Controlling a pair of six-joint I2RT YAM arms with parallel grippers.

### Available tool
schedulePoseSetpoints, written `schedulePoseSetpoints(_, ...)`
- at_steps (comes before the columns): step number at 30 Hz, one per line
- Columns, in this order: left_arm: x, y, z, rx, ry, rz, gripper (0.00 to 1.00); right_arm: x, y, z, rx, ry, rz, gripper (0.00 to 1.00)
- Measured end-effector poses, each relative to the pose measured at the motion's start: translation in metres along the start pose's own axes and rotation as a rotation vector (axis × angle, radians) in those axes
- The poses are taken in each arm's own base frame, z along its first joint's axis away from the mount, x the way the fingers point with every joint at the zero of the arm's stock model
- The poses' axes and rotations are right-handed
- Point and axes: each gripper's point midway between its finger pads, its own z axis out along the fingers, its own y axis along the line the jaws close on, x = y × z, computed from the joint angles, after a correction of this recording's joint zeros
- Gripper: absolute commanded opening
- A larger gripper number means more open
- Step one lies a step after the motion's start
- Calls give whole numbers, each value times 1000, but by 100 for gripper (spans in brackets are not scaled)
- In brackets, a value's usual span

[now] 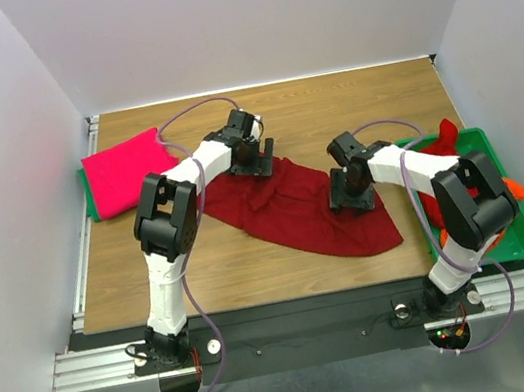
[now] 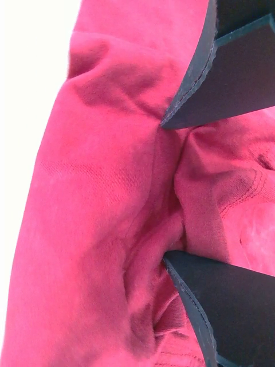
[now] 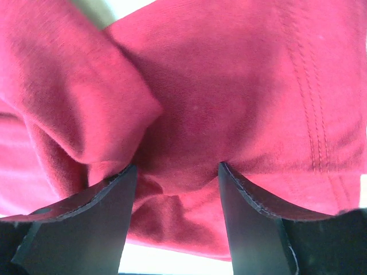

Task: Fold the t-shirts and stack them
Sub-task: Fold the tshirt

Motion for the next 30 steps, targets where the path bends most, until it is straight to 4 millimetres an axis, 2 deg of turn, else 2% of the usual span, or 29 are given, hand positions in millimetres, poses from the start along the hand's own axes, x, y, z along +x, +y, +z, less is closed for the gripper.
schedulePoseSetpoints(4,-20,-10,11,26,-20,16,98,23,-2,-4,3,40,4,65)
schedulePoseSetpoints(11,-74,-18,40,7,-87,22,98,57,-14,-18,18,95,41,65)
schedulePoseSetpoints(12,-89,-19,39,2,-118,22,98,60,-15,-21,19,101,44,65)
schedulePoseSetpoints(13,-89,-18,48,-7,-113,22,99,63,-15,-23,20,106,43,65)
schedulePoseSetpoints(18,-97,-18,51,-16,-121,18,99,68,-13,-39,11,106,39,65)
schedulePoseSetpoints(20,-96,-14,47,-33,-126,10,99,62,-8,-48,1,91,37,66)
schedulePoseSetpoints(22,-92,-10,40,-50,-118,3,98,45,3,-61,-23,48,33,66)
schedulePoseSetpoints(25,-94,-3,11,-81,-128,-17,98,15,22,-81,-69,-44,18,67)
schedulePoseSetpoints(28,-103,7,-35,-100,-179,-56,99,-19,40,-98,-87,-133,-13,68)
schedulePoseSetpoints(30,-104,16,-68,-101,-210,-94,98,-44,53,-99,-82,-185,-54,68)
